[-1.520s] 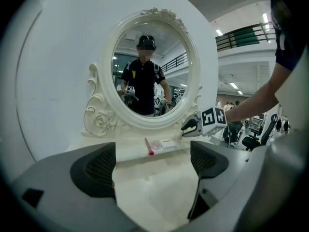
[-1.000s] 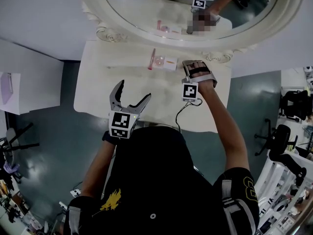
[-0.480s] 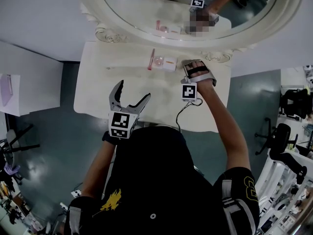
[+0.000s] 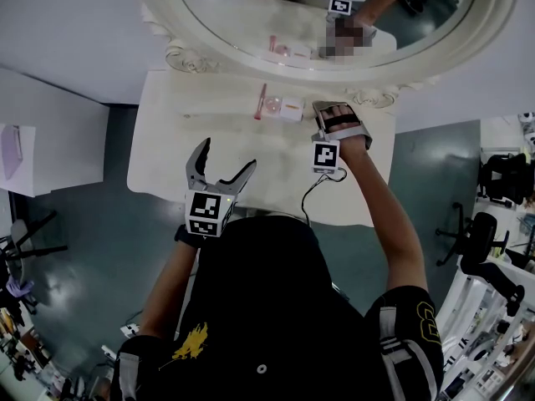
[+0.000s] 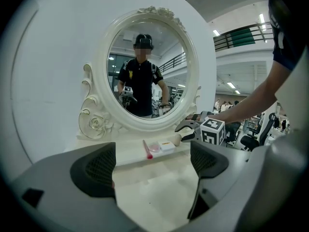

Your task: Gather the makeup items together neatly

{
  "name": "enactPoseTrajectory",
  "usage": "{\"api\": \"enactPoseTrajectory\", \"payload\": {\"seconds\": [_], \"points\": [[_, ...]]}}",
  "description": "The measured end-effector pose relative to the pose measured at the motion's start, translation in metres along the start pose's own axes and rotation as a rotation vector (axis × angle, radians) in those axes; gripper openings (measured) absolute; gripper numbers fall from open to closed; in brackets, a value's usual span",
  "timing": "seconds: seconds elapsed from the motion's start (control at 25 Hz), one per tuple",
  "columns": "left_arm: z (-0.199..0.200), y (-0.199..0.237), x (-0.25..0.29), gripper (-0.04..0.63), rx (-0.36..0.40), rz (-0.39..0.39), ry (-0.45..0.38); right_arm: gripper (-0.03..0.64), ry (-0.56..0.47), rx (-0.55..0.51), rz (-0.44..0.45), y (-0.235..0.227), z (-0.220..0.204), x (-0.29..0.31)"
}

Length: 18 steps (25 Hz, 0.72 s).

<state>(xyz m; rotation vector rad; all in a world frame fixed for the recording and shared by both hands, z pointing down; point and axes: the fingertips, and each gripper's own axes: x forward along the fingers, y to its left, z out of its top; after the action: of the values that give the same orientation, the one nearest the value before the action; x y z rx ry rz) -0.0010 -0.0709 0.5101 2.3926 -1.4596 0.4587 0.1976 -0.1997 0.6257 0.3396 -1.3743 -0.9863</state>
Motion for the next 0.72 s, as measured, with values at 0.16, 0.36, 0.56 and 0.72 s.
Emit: {"api": "enactPoseTrajectory", "payload": {"seconds": [0.16, 0.36, 0.56, 0.72], "points": [[-0.0004, -0.0022, 0.001, 0.492, 0.003, -0.004, -0.003, 0.17, -0.031, 0.025, -0.037, -0.0042, 0.0053, -0.0014], [-0.0001, -0.0026, 0.0006, 0.492, 0.004, -0.003, -0.002, 0.149, -0.01, 0.003, -0.014, 0.0009, -0.0001, -0.0027], [0.0008, -0.003, 0.0002, 0.492, 0.005, -0.004, -0.002, 0.151, -0.007, 0.01, -0.014, -0.0001, -0.0026, -0.0021], [0.0008, -0.0043, 0.0002, 0.492, 0.006, -0.006, -0.006, 0.201, -0.005, 0.024, -0.003, 0.0004, -0.0016, -0.0027]]}}
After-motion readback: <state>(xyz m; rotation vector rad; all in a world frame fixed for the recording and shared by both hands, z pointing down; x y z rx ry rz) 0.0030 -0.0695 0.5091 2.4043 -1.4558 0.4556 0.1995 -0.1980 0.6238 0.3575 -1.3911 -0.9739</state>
